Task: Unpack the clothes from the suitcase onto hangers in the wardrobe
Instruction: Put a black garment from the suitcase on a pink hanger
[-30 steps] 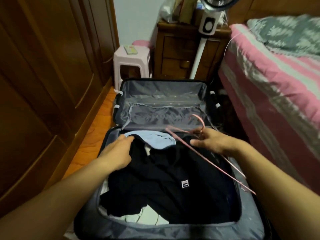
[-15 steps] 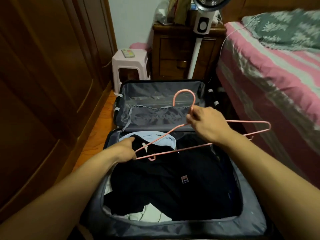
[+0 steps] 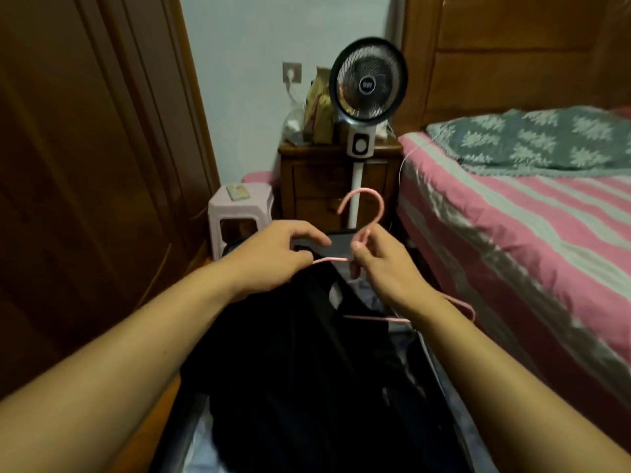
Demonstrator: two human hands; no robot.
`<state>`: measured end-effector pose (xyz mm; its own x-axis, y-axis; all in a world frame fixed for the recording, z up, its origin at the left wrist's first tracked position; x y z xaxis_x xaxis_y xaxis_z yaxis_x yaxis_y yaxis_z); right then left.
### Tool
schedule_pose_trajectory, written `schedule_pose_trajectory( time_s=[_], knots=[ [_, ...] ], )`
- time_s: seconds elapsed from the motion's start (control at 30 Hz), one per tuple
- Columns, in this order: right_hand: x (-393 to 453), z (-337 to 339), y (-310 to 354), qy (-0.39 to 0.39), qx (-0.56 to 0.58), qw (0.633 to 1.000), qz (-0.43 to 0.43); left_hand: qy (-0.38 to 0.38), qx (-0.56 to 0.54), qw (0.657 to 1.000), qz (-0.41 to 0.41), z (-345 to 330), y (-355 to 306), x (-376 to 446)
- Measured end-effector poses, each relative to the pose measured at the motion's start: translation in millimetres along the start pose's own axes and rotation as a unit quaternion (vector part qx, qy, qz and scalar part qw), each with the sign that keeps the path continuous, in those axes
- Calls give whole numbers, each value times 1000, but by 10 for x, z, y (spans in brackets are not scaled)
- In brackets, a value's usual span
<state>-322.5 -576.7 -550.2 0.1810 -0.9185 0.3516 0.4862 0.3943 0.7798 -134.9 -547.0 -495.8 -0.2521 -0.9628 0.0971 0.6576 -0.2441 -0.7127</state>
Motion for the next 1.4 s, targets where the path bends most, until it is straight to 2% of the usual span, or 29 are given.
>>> schedule_pose_trajectory(
  time_s=[0.07, 0.13, 0.2, 0.27, 0.33, 0.43, 0.5, 0.6, 0.7, 0.87, 1.0, 1.07, 1.13, 1.2, 1.27, 1.3, 1.37, 1.4],
  knots=[
    [87, 172, -30, -8, 87, 996, -14, -19, 6, 1000, -13, 63, -11, 65],
    [125, 240, -47, -5, 109, 994, -25, -63, 177, 981, -37, 120, 40, 189],
    [123, 225, -73, -7, 110, 993, -34, -38, 305, 951, -18, 110, 77, 226],
    [118, 190, -93, -28, 103, 993, -46, 40, 300, 953, 21, 21, 127, 211],
    [126, 163, -103, -38, 93, 993, -58, 61, 299, 952, 12, -86, 117, 204],
    [148, 95, -4, -15, 86, 996, -37, 19, 266, 963, -44, -248, 26, 239],
    [167, 47, 93, 2, 36, 999, -3, 8, 243, 968, -62, -365, -28, 273],
    [212, 111, 121, -17, -25, 999, 15, -8, 217, 975, -50, -396, -19, 288],
    [229, 192, 71, -23, 11, 1000, -9, -21, 191, 981, -34, -299, 79, 233],
    [203, 40, 181, 8, 68, 997, 21, -105, 211, 966, -101, -157, 36, 48],
    [208, -11, 243, 1, 69, 997, 38, -201, 270, 922, -194, -145, 15, -135],
    [206, 6, 212, 0, 52, 998, 20, -291, 232, 910, -184, -63, 16, -197],
    [191, -16, 134, 19, 2, 1000, 3, -328, 195, 908, -176, 0, -14, -229],
    [172, -37, 66, -2, -20, 1000, 3, -260, 210, 914, -228, -61, -88, -263],
    [158, -35, 35, -13, 54, 998, -1, -150, 270, 912, -272, -246, -113, -325],
    [155, -50, 35, 2, 98, 995, -7, -109, 293, 912, -265, -303, -74, -356],
    [129, -55, 50, 28, 133, 991, -8, -82, 280, 930, -225, -273, 53, -437],
    [109, -49, 52, 31, 131, 991, -5, -102, 268, 932, -222, -208, 117, -492]
  ],
)
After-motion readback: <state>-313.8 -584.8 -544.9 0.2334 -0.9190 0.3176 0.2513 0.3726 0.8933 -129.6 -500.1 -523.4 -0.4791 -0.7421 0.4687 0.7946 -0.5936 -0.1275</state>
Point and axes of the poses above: each hand's wrist, its own x-axis towards the middle knuckle, its own z-axis out of the back of the hand, y = z × x, the point moved 3 cm from there along x, towards the middle knuckle
